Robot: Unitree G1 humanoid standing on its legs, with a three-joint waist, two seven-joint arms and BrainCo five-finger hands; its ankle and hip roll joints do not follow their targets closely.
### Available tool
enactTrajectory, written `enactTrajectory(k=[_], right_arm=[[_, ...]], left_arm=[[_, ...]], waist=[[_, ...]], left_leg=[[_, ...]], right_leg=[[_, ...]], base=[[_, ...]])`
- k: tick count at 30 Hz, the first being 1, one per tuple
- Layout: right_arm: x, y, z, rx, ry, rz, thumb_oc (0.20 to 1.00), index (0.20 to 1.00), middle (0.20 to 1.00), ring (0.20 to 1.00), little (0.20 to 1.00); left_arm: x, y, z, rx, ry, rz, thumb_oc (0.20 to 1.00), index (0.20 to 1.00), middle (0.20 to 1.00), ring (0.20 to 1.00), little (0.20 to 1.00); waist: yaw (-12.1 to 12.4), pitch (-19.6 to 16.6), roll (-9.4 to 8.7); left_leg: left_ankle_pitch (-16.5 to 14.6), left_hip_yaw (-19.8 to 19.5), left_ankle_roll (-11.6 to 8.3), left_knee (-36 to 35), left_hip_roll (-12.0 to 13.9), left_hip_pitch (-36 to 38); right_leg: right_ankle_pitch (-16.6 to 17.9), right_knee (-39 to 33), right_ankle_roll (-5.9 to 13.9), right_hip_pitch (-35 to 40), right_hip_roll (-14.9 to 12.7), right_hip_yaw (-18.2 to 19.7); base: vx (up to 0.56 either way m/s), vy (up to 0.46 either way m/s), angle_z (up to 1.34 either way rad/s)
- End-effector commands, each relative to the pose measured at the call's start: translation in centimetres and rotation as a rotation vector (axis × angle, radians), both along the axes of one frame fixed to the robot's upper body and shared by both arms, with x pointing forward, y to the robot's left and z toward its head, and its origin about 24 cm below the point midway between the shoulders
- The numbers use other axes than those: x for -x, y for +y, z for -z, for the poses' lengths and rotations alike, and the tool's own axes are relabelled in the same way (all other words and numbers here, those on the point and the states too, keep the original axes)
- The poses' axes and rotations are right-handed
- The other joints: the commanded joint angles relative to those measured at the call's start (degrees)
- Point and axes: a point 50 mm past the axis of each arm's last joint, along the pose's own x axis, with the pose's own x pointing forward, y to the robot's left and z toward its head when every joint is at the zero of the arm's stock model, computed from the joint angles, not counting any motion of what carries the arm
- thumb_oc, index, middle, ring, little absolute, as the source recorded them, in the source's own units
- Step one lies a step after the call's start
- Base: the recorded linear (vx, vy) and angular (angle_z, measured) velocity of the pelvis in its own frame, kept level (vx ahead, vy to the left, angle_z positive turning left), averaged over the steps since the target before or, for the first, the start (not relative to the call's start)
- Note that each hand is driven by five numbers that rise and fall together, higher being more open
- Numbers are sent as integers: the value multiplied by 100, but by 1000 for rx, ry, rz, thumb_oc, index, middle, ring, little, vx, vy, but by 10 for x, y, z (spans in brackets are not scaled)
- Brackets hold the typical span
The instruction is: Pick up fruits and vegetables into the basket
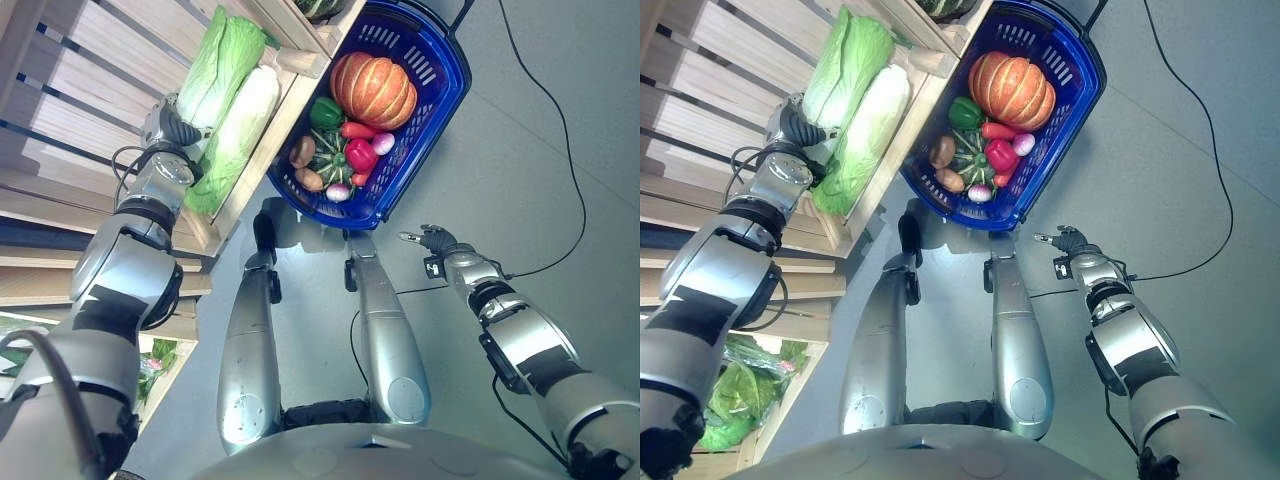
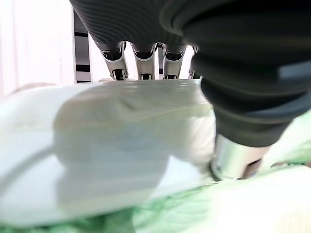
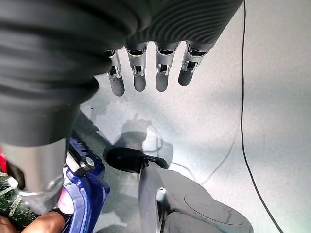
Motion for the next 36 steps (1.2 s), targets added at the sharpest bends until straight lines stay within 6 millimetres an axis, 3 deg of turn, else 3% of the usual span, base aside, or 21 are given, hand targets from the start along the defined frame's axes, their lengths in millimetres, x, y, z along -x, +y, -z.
enactTrajectory(k=[1, 10, 20, 27, 33, 34, 36], right_arm=[[3, -14, -1, 56, 20, 12, 1000, 1000, 1000, 1000, 1000], [3, -13, 0, 43, 18, 25, 1000, 1000, 1000, 1000, 1000], [-2, -26, -14, -111, -169, 186, 1000, 1000, 1000, 1000, 1000], [-15, -28, -43, -265, -429, 312, 1000, 1000, 1000, 1000, 1000], [-24, -14, -86, -382, -734, 357, 1000, 1000, 1000, 1000, 1000], [-25, -9, -101, -408, -816, 349, 1000, 1000, 1000, 1000, 1000], [-25, -8, -103, -413, -829, 346, 1000, 1000, 1000, 1000, 1000]], left_arm=[[6, -11, 40, 89, 149, 27, 200, 200, 200, 200, 200], [7, -12, 42, 199, 106, 26, 200, 200, 200, 200, 200], [7, -6, 15, 464, -225, 62, 200, 200, 200, 200, 200], [13, -22, 4, 492, -387, 148, 200, 200, 200, 200, 200], [27, -48, 1, 414, -502, 271, 200, 200, 200, 200, 200], [33, -54, 1, 372, -531, 307, 200, 200, 200, 200, 200], [33, -55, 1, 369, -535, 312, 200, 200, 200, 200, 200]], waist=[[-98, 178, 243], [-76, 178, 248], [5, 178, 270], [146, 178, 281], [243, 178, 319], [257, 178, 337], [258, 178, 340]], left_leg=[[549, 10, -45, -748, -59, 102], [557, -9, -47, -745, -60, 100], [521, -80, -52, -797, -70, 333], [469, -126, -41, -841, -95, 437], [421, -186, -12, -889, -146, 484], [416, -196, -4, -912, -159, 500], [417, -199, -3, -919, -161, 511]], right_leg=[[-614, 450, 32, 284, 275, -397], [-626, 471, 28, 285, 274, -406], [-647, 434, 34, 504, 267, -425], [-662, 401, 31, 626, 262, -478], [-676, 359, 27, 692, 256, -515], [-673, 348, 29, 701, 249, -535], [-672, 343, 29, 710, 247, -541]], base=[[0, 0, 0], [0, 0, 0], [3, -10, 0], [0, -53, 2], [-3, -24, 1], [-7, -5, 6], [-6, -2, 7]])
